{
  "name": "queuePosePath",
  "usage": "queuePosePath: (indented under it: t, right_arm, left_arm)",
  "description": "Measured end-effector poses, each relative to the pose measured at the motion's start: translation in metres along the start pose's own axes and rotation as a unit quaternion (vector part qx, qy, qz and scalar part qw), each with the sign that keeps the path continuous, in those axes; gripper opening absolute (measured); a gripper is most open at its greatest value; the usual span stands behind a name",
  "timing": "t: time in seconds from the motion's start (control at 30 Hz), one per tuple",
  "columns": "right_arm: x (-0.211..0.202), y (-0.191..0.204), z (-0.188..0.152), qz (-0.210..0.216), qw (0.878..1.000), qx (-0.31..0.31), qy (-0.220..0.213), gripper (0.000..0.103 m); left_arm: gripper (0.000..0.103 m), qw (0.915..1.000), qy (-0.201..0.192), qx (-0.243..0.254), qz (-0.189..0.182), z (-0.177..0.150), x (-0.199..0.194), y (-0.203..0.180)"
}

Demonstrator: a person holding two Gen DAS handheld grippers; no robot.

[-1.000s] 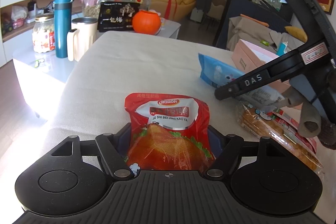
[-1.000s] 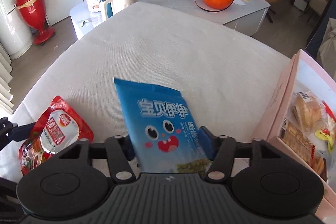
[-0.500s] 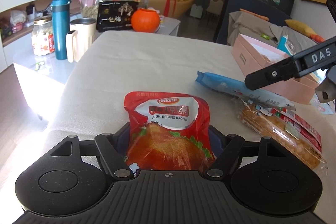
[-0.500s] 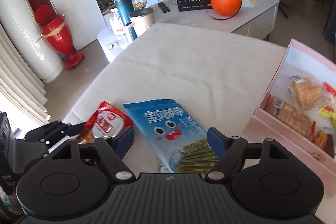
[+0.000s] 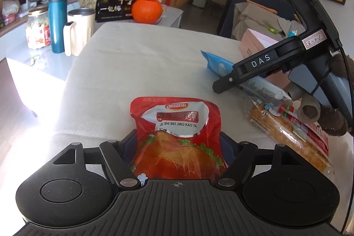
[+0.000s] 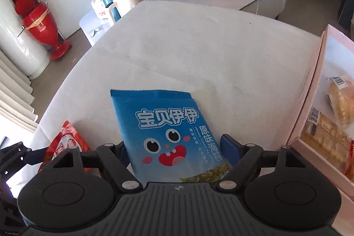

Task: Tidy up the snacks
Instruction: 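Grasp and lift the blue seaweed pack with the right gripper while the left gripper holds the roast-duck pack, then lower the roast-duck and seaweed packs into the pink box, opening both grippers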

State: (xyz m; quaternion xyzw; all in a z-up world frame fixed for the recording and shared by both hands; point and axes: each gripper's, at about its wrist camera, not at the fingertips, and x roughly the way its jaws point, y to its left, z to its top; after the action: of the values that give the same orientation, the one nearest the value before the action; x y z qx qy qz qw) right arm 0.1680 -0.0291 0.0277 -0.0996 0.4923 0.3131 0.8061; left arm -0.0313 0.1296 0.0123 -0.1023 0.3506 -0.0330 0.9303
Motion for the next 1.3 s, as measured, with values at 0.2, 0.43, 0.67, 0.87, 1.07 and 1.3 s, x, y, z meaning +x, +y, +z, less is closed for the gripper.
queuePosePath:
  t: [0.2,0.43,0.67,0.87,1.07,1.3]
  right_arm:
    - [-0.030,-0.010,-0.024,0.003,1.000,0.013,-0.012,0.042]
    - [-0.107,-0.042,-0.059,-0.023,0.997,0.049,-0.058,0.013]
    - [-0.173,-0.076,-0.096,-0.064,0.990,0.076,-0.096,0.013]
    - [-0.202,-0.095,-0.123,-0.099,0.986,0.082,-0.102,0.013]
    - [-0.196,-0.114,-0.134,-0.097,0.984,0.111,-0.100,0.013]
    - [-0.193,-0.128,-0.137,-0.097,0.983,0.119,-0.104,0.013]
  left_arm:
    - [0.081,0.9999,-0.004,-0.009,0.005,0.001,0.000,-0.003]
    - [0.071,0.9983,0.001,-0.026,-0.052,0.009,-0.006,-0.020]
    - [0.070,0.9905,-0.026,0.059,-0.122,0.038,-0.030,-0.090]
    - [0.079,0.9727,-0.114,0.072,-0.189,0.129,-0.033,-0.154]
    - [0.084,0.9819,-0.031,0.034,-0.184,0.206,0.079,-0.190]
    - [0.079,0.9741,-0.066,0.042,-0.212,0.184,0.084,-0.176]
